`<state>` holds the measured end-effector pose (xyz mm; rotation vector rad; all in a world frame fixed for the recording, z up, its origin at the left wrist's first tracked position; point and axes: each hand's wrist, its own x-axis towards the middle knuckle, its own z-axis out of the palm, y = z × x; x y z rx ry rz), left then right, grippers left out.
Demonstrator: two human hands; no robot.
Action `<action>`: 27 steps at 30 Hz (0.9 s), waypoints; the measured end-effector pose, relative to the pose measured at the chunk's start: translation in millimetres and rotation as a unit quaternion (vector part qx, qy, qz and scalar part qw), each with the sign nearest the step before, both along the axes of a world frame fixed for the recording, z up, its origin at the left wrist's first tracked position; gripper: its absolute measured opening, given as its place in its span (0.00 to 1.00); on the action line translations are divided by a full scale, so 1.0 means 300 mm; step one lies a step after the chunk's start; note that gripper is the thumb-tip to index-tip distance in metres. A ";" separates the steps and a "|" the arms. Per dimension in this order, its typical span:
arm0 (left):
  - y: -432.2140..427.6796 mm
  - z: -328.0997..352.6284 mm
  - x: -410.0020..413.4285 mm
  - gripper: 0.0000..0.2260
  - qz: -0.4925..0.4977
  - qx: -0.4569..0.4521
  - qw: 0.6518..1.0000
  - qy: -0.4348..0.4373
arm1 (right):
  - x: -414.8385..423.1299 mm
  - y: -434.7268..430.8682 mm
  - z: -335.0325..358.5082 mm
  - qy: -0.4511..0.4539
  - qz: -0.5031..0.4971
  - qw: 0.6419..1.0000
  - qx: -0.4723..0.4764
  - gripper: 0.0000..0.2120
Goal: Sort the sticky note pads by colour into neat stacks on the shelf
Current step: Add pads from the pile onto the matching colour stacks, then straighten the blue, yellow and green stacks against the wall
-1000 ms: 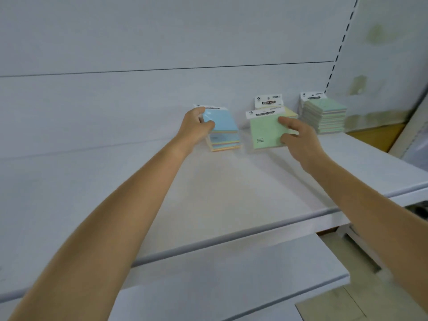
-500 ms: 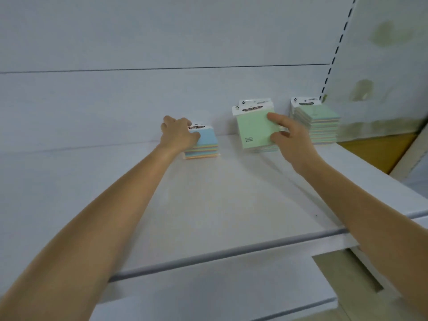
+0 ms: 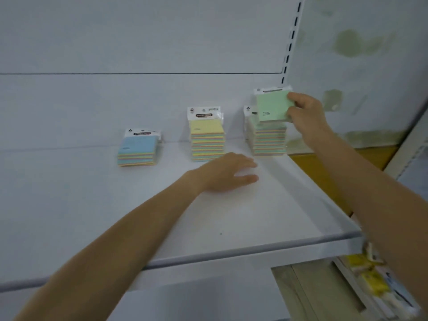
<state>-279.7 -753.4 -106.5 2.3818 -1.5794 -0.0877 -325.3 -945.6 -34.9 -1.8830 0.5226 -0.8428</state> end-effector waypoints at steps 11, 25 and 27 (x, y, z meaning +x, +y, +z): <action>-0.021 -0.058 0.013 0.24 0.013 -0.021 1.000 0.009 | 0.077 -0.058 -0.040 0.142 0.019 0.983 -0.116 0.15; -0.021 -0.053 0.008 0.23 0.015 -0.018 1.000 0.017 | 0.073 -0.058 -0.125 0.186 0.022 0.907 -0.377 0.17; -0.016 -0.049 0.007 0.23 0.022 -0.018 1.000 0.012 | 0.072 -0.036 -0.112 0.157 0.007 0.893 -0.421 0.19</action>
